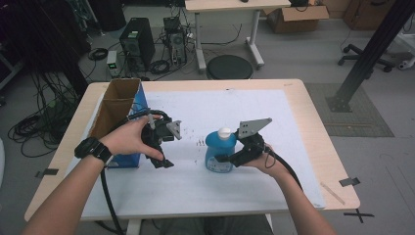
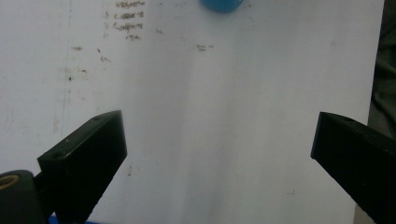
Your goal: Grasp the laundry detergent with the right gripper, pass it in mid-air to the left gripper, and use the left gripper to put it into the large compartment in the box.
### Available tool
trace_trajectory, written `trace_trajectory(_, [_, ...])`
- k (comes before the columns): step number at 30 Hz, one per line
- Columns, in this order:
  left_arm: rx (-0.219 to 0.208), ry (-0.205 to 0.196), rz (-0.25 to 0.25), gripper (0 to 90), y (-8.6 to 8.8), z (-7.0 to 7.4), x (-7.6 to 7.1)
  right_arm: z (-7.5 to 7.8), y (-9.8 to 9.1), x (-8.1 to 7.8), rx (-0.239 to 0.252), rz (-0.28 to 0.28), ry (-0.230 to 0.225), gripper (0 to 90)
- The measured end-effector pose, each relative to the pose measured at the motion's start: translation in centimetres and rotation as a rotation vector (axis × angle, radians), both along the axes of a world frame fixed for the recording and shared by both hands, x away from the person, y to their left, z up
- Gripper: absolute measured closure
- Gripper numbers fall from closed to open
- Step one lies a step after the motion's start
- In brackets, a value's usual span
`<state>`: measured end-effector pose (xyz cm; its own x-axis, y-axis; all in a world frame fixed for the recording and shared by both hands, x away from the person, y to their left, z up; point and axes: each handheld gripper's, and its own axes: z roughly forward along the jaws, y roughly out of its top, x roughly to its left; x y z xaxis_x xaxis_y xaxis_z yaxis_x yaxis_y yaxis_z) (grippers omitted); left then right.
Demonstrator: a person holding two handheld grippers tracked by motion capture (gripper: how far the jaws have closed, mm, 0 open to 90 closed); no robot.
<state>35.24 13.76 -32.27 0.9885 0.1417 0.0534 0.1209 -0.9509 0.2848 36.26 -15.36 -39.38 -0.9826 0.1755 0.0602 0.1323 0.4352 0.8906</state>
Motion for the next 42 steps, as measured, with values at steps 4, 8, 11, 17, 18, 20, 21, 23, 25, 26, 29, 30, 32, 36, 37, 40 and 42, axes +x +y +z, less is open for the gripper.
trace_trajectory(4, [-0.001,-0.003,0.003,4.1,0.0,0.0,0.0,0.0,0.1,0.0,0.001,0.001,-0.004,29.5])
trace_trajectory(8, [0.0,-0.002,0.002,4.1,0.0,0.0,0.0,-0.1,0.1,0.0,-0.001,0.009,-0.003,32.5])
trace_trajectory(11, [-0.001,-0.004,0.004,4.1,0.0,0.1,0.0,-0.2,0.2,0.0,-0.005,0.014,-0.003,34.1])
trace_trajectory(17, [0.0,-0.005,0.006,4.1,0.1,0.1,-0.1,-0.1,0.3,-0.1,0.0,0.03,-0.013,39.3])
trace_trajectory(18, [0.0,-0.005,0.006,4.1,0.1,0.1,-0.1,-0.1,0.3,-0.1,0.0,0.03,-0.015,39.6])
trace_trajectory(20, [-0.001,-0.004,0.006,4.1,0.1,0.1,-0.1,-0.1,0.3,-0.1,0.0,0.029,-0.016,39.9])
trace_trajectory(21, [-0.002,-0.005,0.005,4.1,0.1,0.1,-0.1,-0.1,0.3,-0.1,0.0,0.029,-0.017,40.0])
trace_trajectory(23, [-0.002,-0.005,0.006,4.1,0.1,0.1,-0.1,-0.1,0.3,-0.1,-0.002,0.028,-0.021,40.5])
trace_trajectory(25, [-0.004,-0.005,0.006,4.1,0.1,0.2,-0.1,-0.1,0.3,-0.2,-0.001,0.026,-0.024,40.8])
trace_trajectory(26, [-0.004,-0.004,0.005,4.1,0.1,0.2,-0.2,0.0,0.3,-0.2,0.001,0.023,-0.026,41.2])
trace_trajectory(29, [-0.012,-0.005,0.006,4.1,0.1,0.5,-0.3,0.2,0.3,-0.2,-0.011,0.023,-0.038,41.9])
trace_trajectory(30, [-0.016,-0.005,0.004,4.1,0.1,0.6,-0.3,0.2,0.3,-0.2,-0.015,0.023,-0.039,42.0])
trace_trajectory(32, [-0.018,-0.009,0.004,4.1,0.1,0.8,-0.3,0.3,0.4,-0.1,-0.017,0.026,-0.033,42.3])
trace_trajectory(36, [-0.03,-0.018,0.002,4.2,0.2,1.6,-0.4,1.1,0.5,0.0,-0.022,0.036,-0.02,42.4])
trace_trajectory(37, [-0.034,-0.023,0.003,4.3,0.2,1.9,-0.4,1.4,0.6,0.1,-0.027,0.04,-0.024,42.4])
trace_trajectory(40, [-0.043,-0.039,0.006,4.2,0.2,2.7,-0.5,2.7,0.8,0.2,-0.041,0.051,-0.032,42.5])
trace_trajectory(42, [-0.05,-0.045,0.006,4.2,0.3,3.2,-0.6,3.6,0.9,0.4,-0.044,0.063,-0.032,42.5])
